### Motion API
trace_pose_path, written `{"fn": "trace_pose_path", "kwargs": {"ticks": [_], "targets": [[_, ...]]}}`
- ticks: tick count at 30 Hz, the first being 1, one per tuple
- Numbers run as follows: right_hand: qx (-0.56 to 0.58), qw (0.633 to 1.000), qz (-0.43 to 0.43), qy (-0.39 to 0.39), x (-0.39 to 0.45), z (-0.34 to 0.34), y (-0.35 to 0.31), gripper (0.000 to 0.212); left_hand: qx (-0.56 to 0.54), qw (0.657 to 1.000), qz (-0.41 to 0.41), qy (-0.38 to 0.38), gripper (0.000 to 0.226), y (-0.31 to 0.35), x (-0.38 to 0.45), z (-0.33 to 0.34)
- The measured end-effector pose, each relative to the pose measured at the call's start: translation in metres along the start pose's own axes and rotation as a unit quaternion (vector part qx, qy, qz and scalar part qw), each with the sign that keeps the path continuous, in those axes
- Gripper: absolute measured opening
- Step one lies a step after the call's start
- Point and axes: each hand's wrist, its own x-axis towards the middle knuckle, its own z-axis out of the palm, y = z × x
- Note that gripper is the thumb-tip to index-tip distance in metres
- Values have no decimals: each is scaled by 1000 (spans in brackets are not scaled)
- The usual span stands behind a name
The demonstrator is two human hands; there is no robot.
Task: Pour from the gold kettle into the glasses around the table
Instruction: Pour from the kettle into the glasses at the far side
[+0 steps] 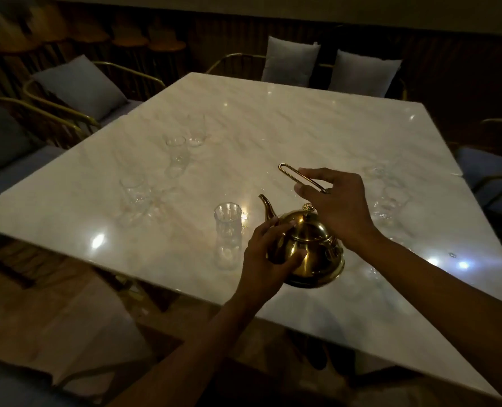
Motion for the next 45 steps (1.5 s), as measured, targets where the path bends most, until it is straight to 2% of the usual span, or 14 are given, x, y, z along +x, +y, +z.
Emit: {"fn": "trace_pose_path", "kwargs": {"ticks": [14, 26, 35, 45], "targets": [[-31, 994, 65, 81, -6, 98, -41, 29, -41, 994, 13, -97, 54, -48, 24, -101], [-45, 988, 99, 112, -7, 127, -56, 27, -63, 988, -5, -139, 53, -47, 28, -135], [-61, 986, 131, 85, -5, 133, -56, 26, -90, 986, -16, -140, 53, -51, 23, -138], [-107, 981, 152, 46, 14, 134, -56, 27, -122, 979, -81, -140, 49, -50, 25, -134]]}}
